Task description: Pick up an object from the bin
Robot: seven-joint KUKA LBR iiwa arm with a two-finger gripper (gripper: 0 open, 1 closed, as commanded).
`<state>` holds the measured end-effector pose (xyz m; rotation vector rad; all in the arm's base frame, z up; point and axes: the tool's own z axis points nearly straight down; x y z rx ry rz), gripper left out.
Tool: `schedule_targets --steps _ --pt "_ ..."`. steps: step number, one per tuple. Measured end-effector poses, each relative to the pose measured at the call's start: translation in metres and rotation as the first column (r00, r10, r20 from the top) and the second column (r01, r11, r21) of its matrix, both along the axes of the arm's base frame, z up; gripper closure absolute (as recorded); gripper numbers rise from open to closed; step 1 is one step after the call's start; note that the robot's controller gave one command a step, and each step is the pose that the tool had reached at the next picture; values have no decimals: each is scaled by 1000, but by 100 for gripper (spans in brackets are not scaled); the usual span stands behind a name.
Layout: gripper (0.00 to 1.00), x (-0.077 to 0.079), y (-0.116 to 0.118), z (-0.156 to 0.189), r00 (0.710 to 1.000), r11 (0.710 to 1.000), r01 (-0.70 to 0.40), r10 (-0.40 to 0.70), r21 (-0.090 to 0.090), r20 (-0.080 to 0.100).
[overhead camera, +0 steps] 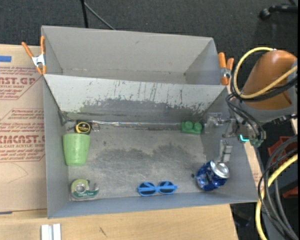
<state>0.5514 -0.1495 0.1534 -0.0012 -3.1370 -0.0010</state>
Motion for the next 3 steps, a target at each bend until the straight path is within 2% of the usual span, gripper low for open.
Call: schedule_targets --steps 1,2,3 --pt "0 -15 21 -39 987 987 -158 158 -7 26" --pt "0 -17 -1 -54 965 965 -260 260 -12 21" --pt "0 -13 41 -84 639 639 -769 769 0 7"
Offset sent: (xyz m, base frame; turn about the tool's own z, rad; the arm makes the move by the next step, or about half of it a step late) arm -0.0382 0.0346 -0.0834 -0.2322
